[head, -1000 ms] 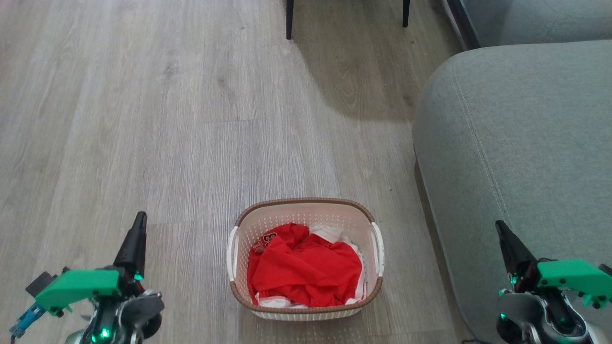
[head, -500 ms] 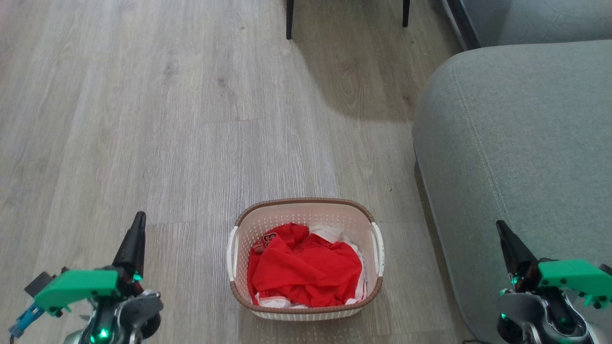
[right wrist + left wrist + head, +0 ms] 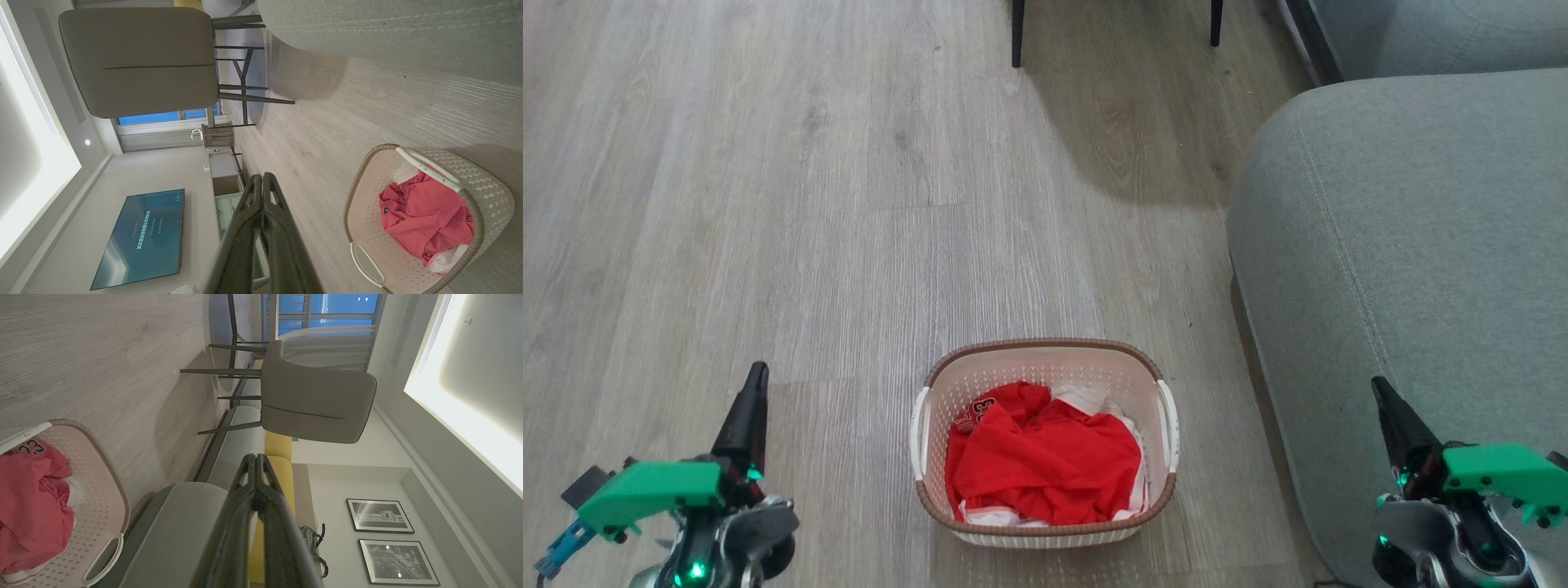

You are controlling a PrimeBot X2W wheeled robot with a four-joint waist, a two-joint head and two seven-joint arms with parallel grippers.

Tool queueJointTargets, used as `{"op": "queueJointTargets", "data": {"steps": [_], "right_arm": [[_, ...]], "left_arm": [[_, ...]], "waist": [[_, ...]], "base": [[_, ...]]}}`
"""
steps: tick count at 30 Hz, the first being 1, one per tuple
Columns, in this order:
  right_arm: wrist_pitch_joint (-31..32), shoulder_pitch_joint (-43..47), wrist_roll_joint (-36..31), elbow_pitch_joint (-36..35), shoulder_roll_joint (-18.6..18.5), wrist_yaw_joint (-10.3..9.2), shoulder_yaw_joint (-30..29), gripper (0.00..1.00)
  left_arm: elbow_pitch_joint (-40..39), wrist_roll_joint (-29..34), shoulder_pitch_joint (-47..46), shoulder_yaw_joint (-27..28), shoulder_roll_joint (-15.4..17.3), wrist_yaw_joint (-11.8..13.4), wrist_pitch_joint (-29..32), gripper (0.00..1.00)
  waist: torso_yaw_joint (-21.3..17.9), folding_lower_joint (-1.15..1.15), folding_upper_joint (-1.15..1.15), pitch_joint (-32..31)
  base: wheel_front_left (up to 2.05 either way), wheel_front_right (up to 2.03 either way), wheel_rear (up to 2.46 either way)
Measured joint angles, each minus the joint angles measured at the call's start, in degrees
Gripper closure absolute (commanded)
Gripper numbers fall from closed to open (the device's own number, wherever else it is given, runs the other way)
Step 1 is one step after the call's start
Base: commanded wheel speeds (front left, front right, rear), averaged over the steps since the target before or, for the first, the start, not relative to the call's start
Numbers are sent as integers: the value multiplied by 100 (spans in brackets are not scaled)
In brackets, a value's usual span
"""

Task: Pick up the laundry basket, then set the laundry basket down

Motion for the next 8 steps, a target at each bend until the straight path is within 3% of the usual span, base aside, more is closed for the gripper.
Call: {"op": "queueJointTargets", "data": {"steps": [8], "right_arm": [[1,0,0,0,1,0,-4,100]], "left_arm": [[0,0,0,8,-5,0,0,100]], "waist": [[0,0,0,0]], "base": [[0,0,0]]}}
